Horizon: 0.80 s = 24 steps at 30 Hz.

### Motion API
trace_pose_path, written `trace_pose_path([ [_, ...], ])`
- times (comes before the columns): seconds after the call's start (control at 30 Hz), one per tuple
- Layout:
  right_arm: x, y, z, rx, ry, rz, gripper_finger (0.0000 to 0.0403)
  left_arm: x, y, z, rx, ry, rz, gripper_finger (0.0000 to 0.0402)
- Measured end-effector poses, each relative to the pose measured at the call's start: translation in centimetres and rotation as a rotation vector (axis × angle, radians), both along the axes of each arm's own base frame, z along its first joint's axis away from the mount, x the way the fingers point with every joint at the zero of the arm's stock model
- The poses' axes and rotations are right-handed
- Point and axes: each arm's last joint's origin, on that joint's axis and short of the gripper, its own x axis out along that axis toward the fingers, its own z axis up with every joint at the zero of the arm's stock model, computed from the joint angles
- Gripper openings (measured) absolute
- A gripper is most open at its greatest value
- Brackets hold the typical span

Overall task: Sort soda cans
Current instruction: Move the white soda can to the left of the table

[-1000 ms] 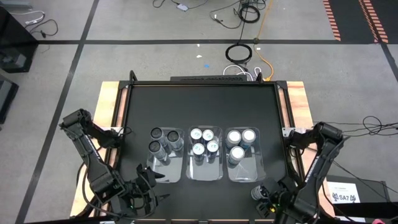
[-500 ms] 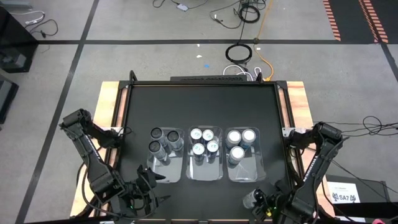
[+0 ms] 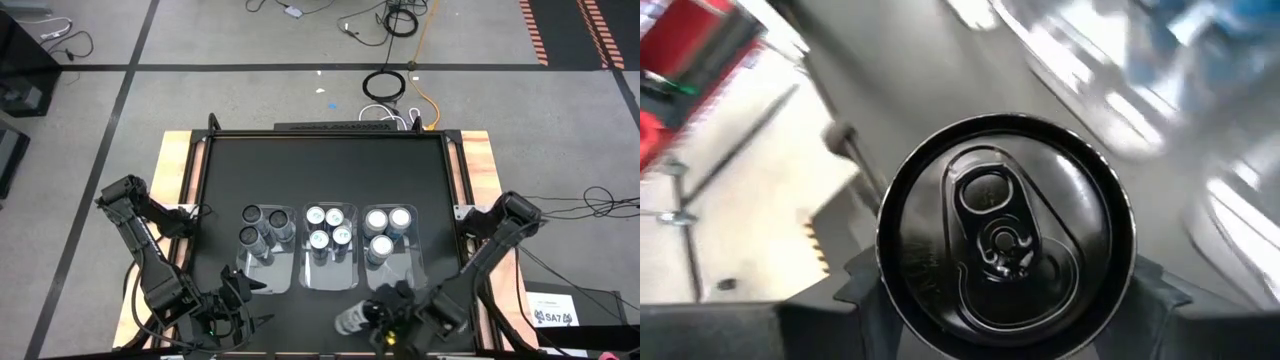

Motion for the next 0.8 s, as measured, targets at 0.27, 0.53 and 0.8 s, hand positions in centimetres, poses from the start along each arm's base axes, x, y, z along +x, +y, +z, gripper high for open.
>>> trace_pose_path([
  [0.27,4.9,-2.0,2.3,-0.016,-0.172,0.138,0.0225,0.0,0.0,0.0,-0.004,-0.003,0.0,0.0364],
  [0.53,10.5,-2.0,4.2,-0.209,-0.18,0.291,0.0225,0.0,0.0,0.0,-0.003,-0.003,0.0,0.0364],
  [0.8,15.0,-1.2,1.3,-0.359,0.065,0.435,0.0236,0.0,0.0,0.0,-0.003,-0.002,0.0,0.0364],
])
